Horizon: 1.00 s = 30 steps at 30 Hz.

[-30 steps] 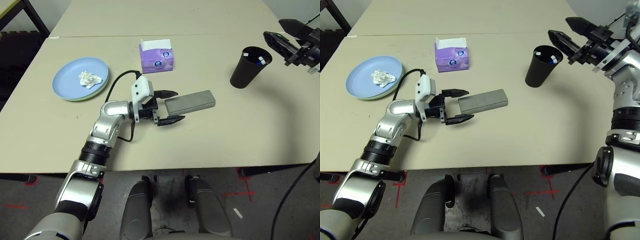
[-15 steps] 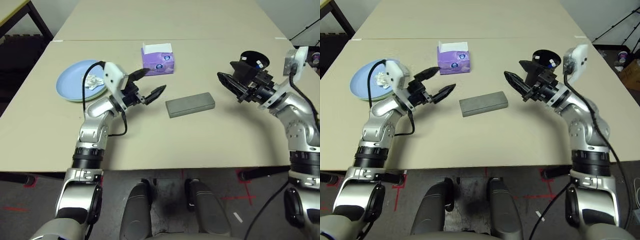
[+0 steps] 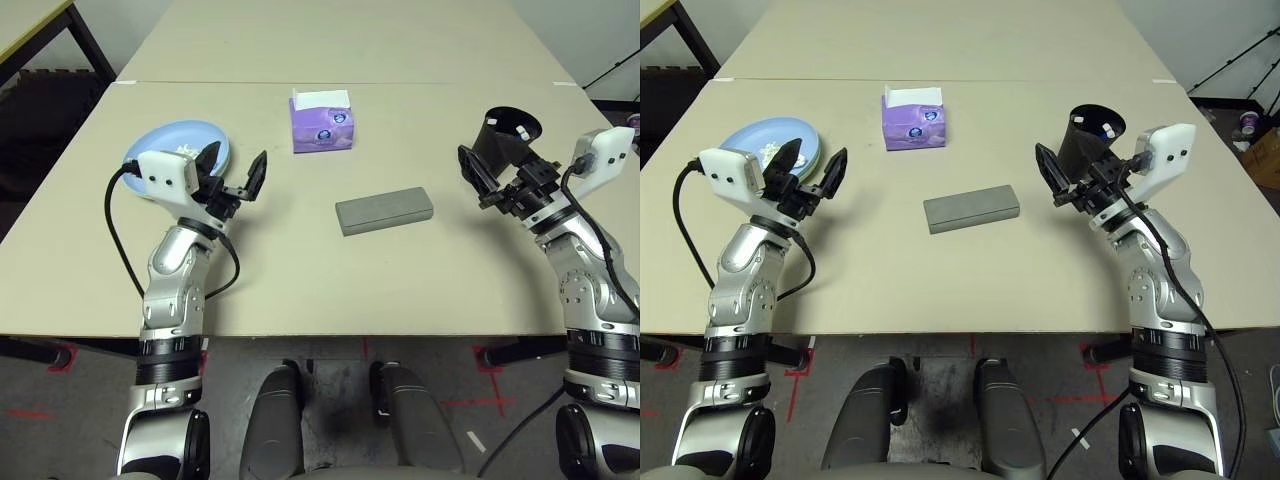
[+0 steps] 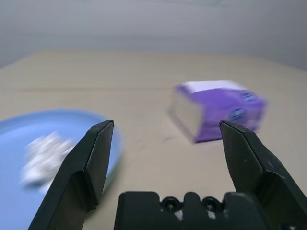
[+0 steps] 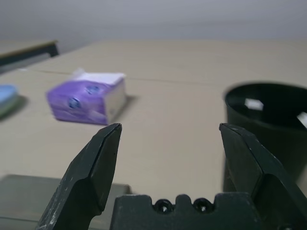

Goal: Organize and tidy the items on the table.

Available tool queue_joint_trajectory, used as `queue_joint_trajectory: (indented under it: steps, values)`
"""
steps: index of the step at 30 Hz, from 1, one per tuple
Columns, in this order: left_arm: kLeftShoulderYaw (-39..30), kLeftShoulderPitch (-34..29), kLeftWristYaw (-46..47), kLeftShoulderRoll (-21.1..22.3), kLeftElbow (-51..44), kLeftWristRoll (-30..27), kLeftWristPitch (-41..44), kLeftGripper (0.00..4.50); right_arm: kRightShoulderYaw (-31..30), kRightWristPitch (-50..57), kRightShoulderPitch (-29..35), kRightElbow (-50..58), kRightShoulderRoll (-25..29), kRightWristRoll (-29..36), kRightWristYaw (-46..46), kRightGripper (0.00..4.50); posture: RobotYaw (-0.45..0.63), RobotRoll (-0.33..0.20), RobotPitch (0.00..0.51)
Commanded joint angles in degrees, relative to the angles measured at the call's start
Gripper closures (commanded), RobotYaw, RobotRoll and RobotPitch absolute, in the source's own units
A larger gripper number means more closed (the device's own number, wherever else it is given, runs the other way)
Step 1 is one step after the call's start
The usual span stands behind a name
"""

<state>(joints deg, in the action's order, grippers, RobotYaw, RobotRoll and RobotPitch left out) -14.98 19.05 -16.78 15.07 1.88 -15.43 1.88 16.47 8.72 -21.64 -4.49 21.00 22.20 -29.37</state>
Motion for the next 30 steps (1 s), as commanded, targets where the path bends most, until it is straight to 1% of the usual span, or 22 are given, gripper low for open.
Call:
queue_joint_trajectory:
  steps: [1, 5, 11, 15, 19, 23, 30]
  values:
    - [-0.9, -1.8, 2.0, 0.9, -0.2, 0.9, 1.0, 0.0, 0.6, -2.3, 0.5, -2.1, 0.0, -1.6, 2.3, 0.02, -0.03, 0.0, 0.173]
    - [-3.7, -2.1, 5.4, 2.6, 2.8, 1.3, 0.6, 0.0, 0.6, -5.1, -0.4, -5.9, -1.3, -5.0, 8.4, 0.02, -0.03, 0.0, 0.18]
    - [-7.4, -2.8, 9.8, 2.9, 3.7, 1.5, -1.2, 0.0, 1.4, -9.2, -2.4, -11.3, -1.8, -5.8, 12.1, 0.02, -0.02, 0.0, 0.188]
    - [-7.8, -2.9, 9.2, 3.6, 4.4, 0.9, -1.1, 0.0, 1.4, -11.7, -4.6, -15.6, -1.0, -5.8, 11.7, 0.02, -0.01, 0.0, 0.195]
    - [-8.1, -3.1, 7.4, 4.6, 5.0, -0.4, -0.8, 0.0, 1.0, -13.2, -5.3, -17.4, -0.4, -5.5, 10.3, 0.02, -0.01, 0.0, 0.205]
    - [-8.9, -4.0, 4.9, 6.9, 5.1, -1.3, -0.7, 0.0, 2.1, -13.8, -4.1, -17.7, 1.4, -4.4, 7.7, 0.02, -0.01, 0.0, 0.221]
    - [-10.2, -5.0, 2.7, 8.8, 4.7, -3.3, 0.3, 0.0, 4.9, -14.1, -1.3, -16.9, 3.8, -3.5, 7.8, 0.02, -0.03, 0.0, 0.231]
